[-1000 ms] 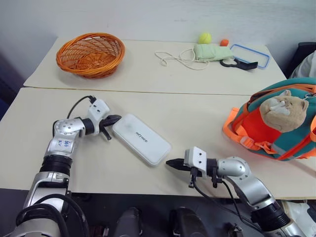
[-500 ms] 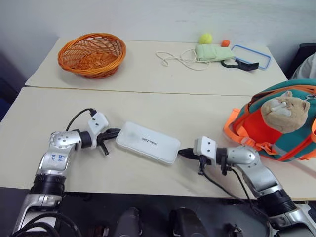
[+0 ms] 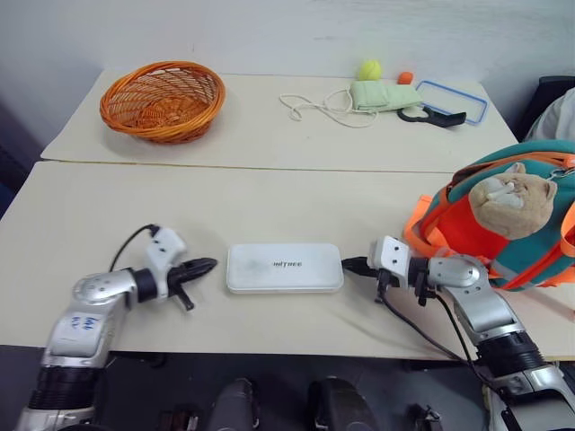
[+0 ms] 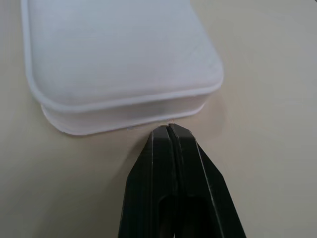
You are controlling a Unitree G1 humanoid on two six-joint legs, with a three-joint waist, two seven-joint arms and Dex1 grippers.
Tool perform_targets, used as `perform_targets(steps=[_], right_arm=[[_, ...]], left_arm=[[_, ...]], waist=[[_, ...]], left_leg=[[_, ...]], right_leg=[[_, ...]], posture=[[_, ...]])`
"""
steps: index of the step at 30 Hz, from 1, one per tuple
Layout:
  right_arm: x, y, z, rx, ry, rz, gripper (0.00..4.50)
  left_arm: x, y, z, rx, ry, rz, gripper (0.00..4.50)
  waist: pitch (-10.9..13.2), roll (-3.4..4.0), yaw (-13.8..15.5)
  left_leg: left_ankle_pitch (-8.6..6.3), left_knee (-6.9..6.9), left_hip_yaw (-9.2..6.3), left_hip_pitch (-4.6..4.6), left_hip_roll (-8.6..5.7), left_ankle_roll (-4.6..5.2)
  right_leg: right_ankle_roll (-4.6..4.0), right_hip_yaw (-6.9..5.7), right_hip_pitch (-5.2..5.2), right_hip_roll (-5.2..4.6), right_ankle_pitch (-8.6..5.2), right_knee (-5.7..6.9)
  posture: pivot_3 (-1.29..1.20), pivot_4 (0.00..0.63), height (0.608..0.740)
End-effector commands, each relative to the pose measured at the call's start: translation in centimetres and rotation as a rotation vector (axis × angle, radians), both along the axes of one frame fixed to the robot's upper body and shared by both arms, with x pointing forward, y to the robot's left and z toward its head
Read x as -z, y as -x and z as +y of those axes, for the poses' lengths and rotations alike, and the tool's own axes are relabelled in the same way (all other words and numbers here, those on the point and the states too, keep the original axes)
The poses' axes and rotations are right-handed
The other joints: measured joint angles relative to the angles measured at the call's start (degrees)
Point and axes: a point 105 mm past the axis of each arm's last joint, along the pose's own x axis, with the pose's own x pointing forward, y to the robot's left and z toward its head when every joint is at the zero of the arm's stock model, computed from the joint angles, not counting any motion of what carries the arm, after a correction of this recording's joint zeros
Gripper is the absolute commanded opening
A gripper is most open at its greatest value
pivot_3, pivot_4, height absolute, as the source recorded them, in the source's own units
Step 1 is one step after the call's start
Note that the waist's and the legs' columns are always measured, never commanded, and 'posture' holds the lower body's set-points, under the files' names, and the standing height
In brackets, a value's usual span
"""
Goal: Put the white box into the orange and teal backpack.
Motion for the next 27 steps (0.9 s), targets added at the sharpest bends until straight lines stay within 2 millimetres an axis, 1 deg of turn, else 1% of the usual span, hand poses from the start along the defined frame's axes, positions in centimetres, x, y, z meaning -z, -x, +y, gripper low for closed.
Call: perform_targets(steps=[1, 2, 4, 6, 8, 10, 12, 14, 16, 19, 22, 24, 27], right_arm=[[-0.7, -0.3, -1.4, 0.027, 0.014, -0.017, 0.0], [-0.7, -0.4, -1.5, 0.027, 0.016, -0.018, 0.0], [-0.7, -0.4, -1.5, 0.023, 0.02, -0.02, 0.0], [-0.8, -0.5, -1.3, 0.016, 0.02, -0.022, 0.0], [-0.8, -0.5, -1.1, 0.009, 0.019, -0.023, 0.0], [-0.8, -0.5, -0.8, -0.005, 0.023, -0.024, 0.0], [-0.6, -0.5, -0.5, -0.019, 0.028, -0.025, 0.0], [-0.6, -0.6, -0.1, -0.027, 0.025, -0.026, 0.0], [-0.6, -0.6, 0.3, -0.041, 0.024, -0.027, 0.0], [-0.5, -0.6, 1.2, -0.065, 0.016, -0.028, 0.0], [-0.5, -0.7, 2.2, -0.084, 0.007, -0.032, 0.0], [-0.6, -0.9, 2.7, -0.087, -0.001, -0.035, 0.0], [-0.6, -1.0, 3.3, -0.091, -0.014, -0.038, 0.0]], left_arm=[[0.5, 1.9, 1.4, -0.04, 0.169, 0.29, 0.87], [0.2, 2.2, 1.4, -0.033, 0.212, 0.345, 1.15], [-0.7, 2.1, 1.4, -0.057, 0.313, 0.449, 1.76], [-1.7, 1.4, 0.8, -0.085, 0.429, 0.557, 2.39], [-2.7, 1.5, -0.6, -0.033, 0.539, 0.672, 2.99], [-2.5, 1.1, -1.2, -0.044, 0.587, 0.758, 3.69], [-1.8, 0.6, -1.8, -0.058, 0.597, 0.813, 4.38], [-1.3, 0.1, -2.8, -0.052, 0.593, 0.843, 4.45], [-1.4, -0.1, -4.1, -0.009, 0.616, 0.861, 4.45], [-1.0, -1.1, -5.6, -0.016, 0.632, 0.883, 4.45], [-0.6, -0.8, -6.9, 0.028, 0.622, 0.939, 4.45], [-0.9, -0.4, -7.7, 0.072, 0.629, 0.956, 4.45], [-1.5, -0.6, -8.3, 0.096, 0.678, 0.966, 4.45]], waist=[[0.0, 0.0, 0.0], [0.0, 0.0, 0.0], [0.0, 0.01, 0.0], [0.0, 0.01, 0.0], [0.0, 0.0, 0.2], [0.0, 0.0, 0.1], [0.0, 0.0, 0.1], [0.0, 0.01, 0.1], [0.0, 0.02, 0.2], [0.0, 0.03, 0.7], [0.0, 0.03, 0.8], [0.0, 0.04, 0.7], [0.0, 0.04, 0.7]], left_leg=[[0.0, -0.02, -0.01, 0.02, 0.0, 0.0], [0.0, -0.02, -0.02, 0.05, 0.0, 0.0], [0.0, -0.04, -0.01, 0.07, -0.01, -0.01], [0.01, -0.02, -0.01, 0.07, -0.02, -0.02], [0.01, 0.03, -0.05, 0.04, -0.04, -0.02], [0.01, 0.02, -0.04, 0.02, -0.09, -0.02], [0.02, 0.01, -0.02, 0.0, -0.08, -0.02], [0.02, 0.01, -0.02, 0.02, -0.07, -0.04], [0.04, 0.06, -0.01, 0.06, -0.08, -0.05], [0.06, 0.12, -0.05, 0.06, -0.1, -0.05], [0.06, 0.15, -0.05, 0.06, -0.12, -0.05], [0.06, 0.13, -0.04, 0.08, -0.12, -0.05], [0.06, 0.14, -0.05, 0.11, -0.11, -0.05]], right_leg=[[0.0, 0.0, 0.01, 0.0, 0.0, -0.01], [0.0, 0.0, 0.04, 0.0, 0.0, -0.01], [0.0, 0.03, 0.05, -0.01, 0.0, -0.01], [0.0, 0.03, 0.05, -0.01, 0.0, 0.0], [0.0, -0.01, 0.05, -0.01, 0.0, 0.03], [0.0, 0.01, 0.03, -0.02, 0.0, 0.06], [0.0, 0.01, 0.01, -0.01, 0.0, 0.11], [0.0, 0.01, 0.01, 0.0, 0.0, 0.09], [0.0, 0.03, 0.04, -0.01, 0.0, 0.08], [0.0, 0.03, 0.07, -0.03, 0.0, 0.1], [0.01, 0.02, 0.09, -0.05, 0.0, 0.1], [0.01, 0.03, 0.09, -0.06, 0.0, 0.1], [0.01, 0.03, 0.12, -0.05, 0.0, 0.1]], posture=[[0.0, 0.15, 0.74], [0.0, 0.15, 0.74], [0.0, 0.15, 0.74], [0.0, 0.15, 0.74], [0.0, 0.15, 0.74], [0.0, 0.15, 0.74], [0.0, 0.15, 0.74], [0.0, 0.15, 0.74], [0.0, 0.15, 0.74], [0.0, 0.15, 0.74], [0.0, 0.15, 0.74], [0.0, 0.15, 0.74], [0.0, 0.15, 0.74]])
